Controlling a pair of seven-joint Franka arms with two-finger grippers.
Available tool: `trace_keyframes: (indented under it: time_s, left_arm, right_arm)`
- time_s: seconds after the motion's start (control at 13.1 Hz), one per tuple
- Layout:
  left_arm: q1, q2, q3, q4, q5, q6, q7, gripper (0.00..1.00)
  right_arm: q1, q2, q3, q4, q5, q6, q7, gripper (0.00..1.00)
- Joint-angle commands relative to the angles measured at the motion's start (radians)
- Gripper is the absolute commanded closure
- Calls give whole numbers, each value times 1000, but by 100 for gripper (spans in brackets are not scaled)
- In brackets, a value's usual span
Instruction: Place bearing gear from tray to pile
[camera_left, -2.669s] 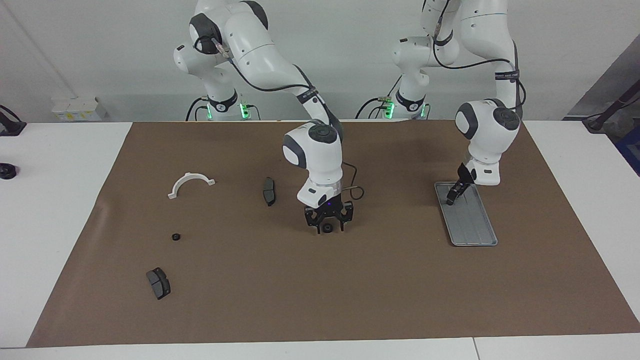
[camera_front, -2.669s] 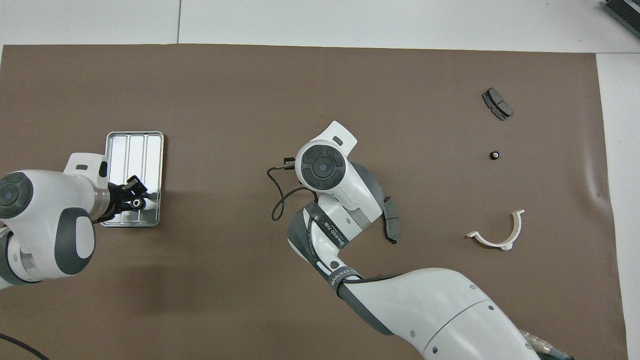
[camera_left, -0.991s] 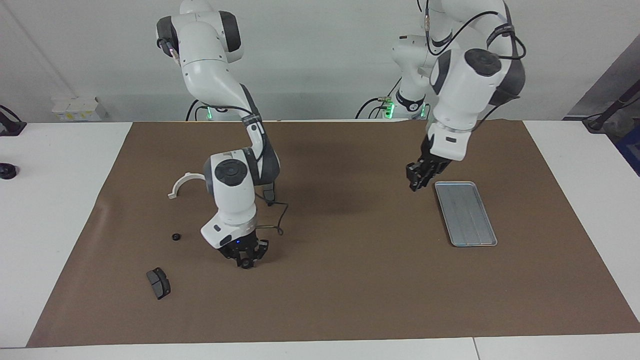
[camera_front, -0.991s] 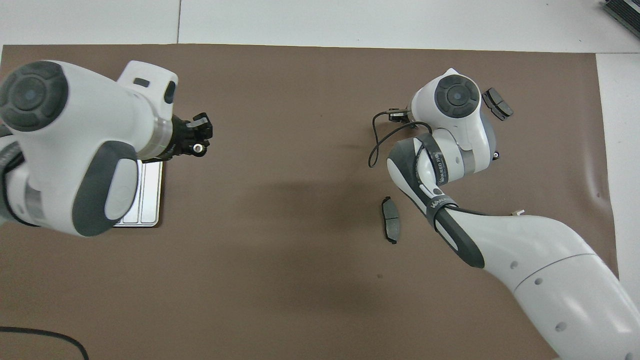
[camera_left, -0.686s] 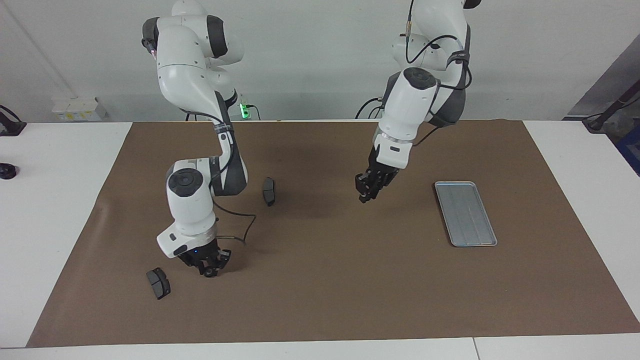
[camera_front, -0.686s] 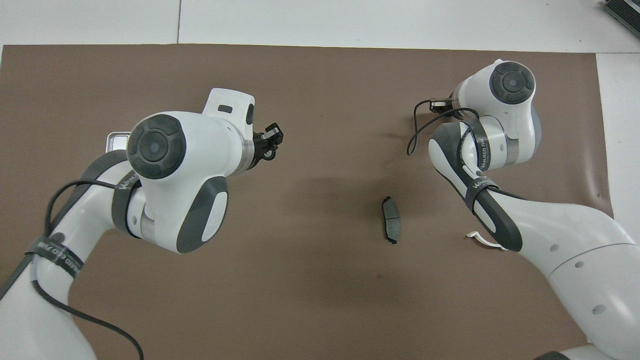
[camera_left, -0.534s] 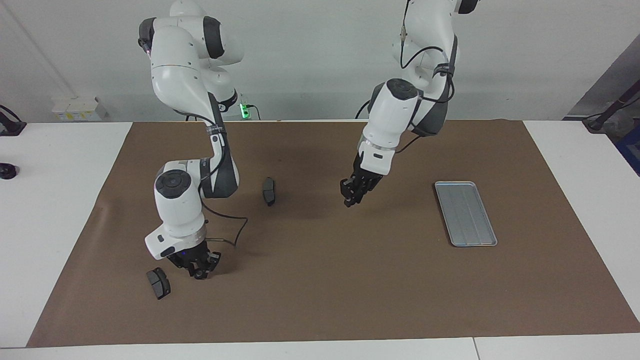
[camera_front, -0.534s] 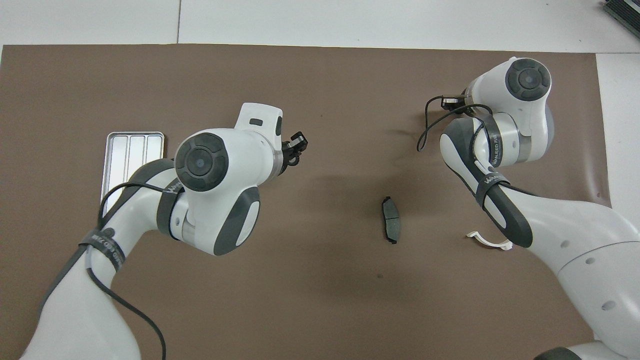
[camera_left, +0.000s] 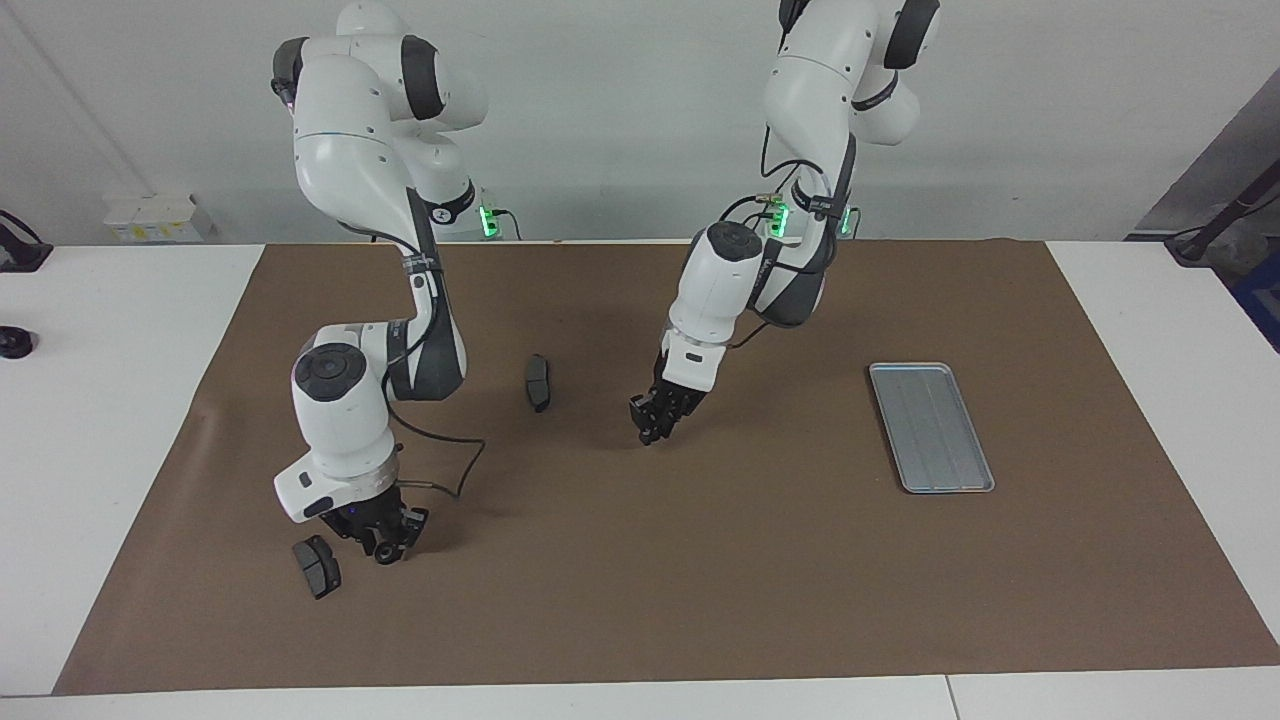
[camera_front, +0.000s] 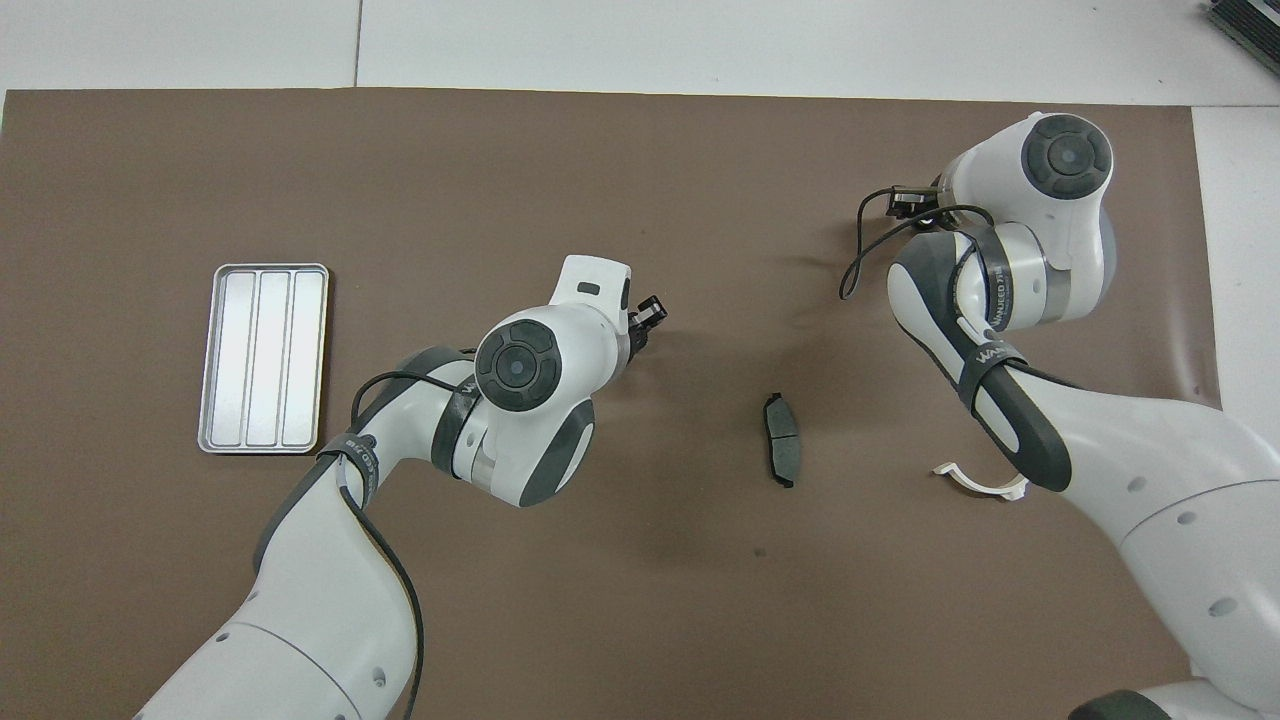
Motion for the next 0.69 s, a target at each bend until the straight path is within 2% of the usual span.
trace_keyframes:
  time_s: [0.0, 0.23, 0.46, 0.61]
  left_arm:
    - [-7, -1, 16, 18, -14, -2, -4, 0]
    - [-3, -38, 51, 71, 4, -181, -5, 0]
    - [63, -195, 99, 52, 9, -348, 68, 0]
    - [150, -274, 99, 52, 9, -482, 235, 0]
  right_arm:
    - [2, 14, 15, 38, -9, -1, 7, 29]
    - [64, 11, 15, 43, -7, 0, 48, 29]
    - [168, 6, 16, 43, -7, 0, 126, 29]
    - [249, 5, 15, 41, -7, 25, 161, 29]
